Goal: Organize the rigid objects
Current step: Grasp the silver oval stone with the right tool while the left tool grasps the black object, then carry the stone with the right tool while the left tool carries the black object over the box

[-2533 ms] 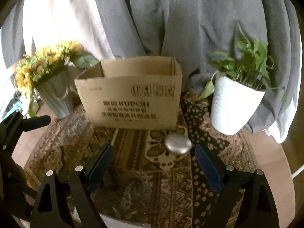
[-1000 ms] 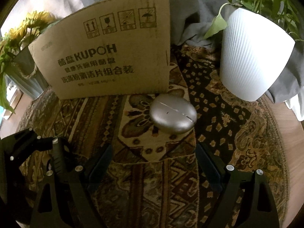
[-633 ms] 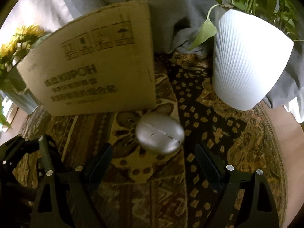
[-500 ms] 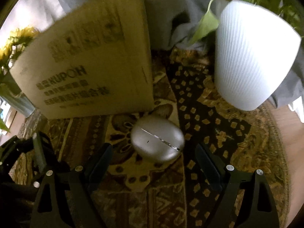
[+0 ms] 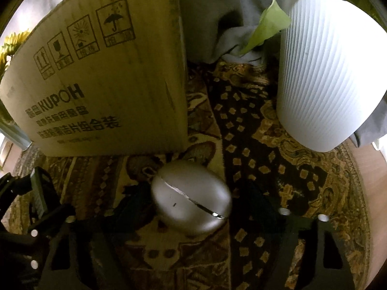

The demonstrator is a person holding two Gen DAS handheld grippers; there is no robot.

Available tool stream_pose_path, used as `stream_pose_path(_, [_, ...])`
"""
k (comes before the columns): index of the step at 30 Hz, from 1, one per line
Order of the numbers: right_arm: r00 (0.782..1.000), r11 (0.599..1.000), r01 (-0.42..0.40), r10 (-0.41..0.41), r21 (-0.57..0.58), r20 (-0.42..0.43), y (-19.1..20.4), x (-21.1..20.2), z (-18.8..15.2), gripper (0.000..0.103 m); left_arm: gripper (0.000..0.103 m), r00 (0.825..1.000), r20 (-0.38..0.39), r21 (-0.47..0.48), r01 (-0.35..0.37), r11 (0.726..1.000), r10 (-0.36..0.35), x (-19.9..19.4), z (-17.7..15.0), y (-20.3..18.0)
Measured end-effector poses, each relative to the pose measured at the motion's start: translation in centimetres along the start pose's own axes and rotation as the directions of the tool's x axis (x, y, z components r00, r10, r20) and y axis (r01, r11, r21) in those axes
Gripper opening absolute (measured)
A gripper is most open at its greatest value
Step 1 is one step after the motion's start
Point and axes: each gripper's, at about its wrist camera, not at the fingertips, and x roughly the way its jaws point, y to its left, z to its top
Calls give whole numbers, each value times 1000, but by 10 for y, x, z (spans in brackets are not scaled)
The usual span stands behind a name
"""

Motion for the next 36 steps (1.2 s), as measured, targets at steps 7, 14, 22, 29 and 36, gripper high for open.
stream_pose_path(7, [1000, 1000, -19, 19, 1, 1, 0, -7, 0, 62, 73, 1000, 16, -10, 7, 1000, -7, -7, 1, 0])
stream_pose_path(14, [999, 1000, -20, 21, -7, 44, 8, -40, 1, 62, 73, 998, 58, -37, -7, 999, 9, -32, 4, 7])
stream_pose_path(22, [993, 999, -35, 37, -15, 115, 21, -86, 8, 62, 73, 991, 130, -53, -37, 998, 43, -72, 8, 10])
stream_pose_path(29, [983, 999, -43, 48, -31, 178, 32, -123, 15, 62, 73, 978, 194, -44, -73, 996, 80, -107, 17, 8])
stream_pose_path(36, [969, 997, -57, 66, -45, 237, 42, -151, 25, 62, 73, 955, 278, -53, -94, 994, 105, -141, 28, 15])
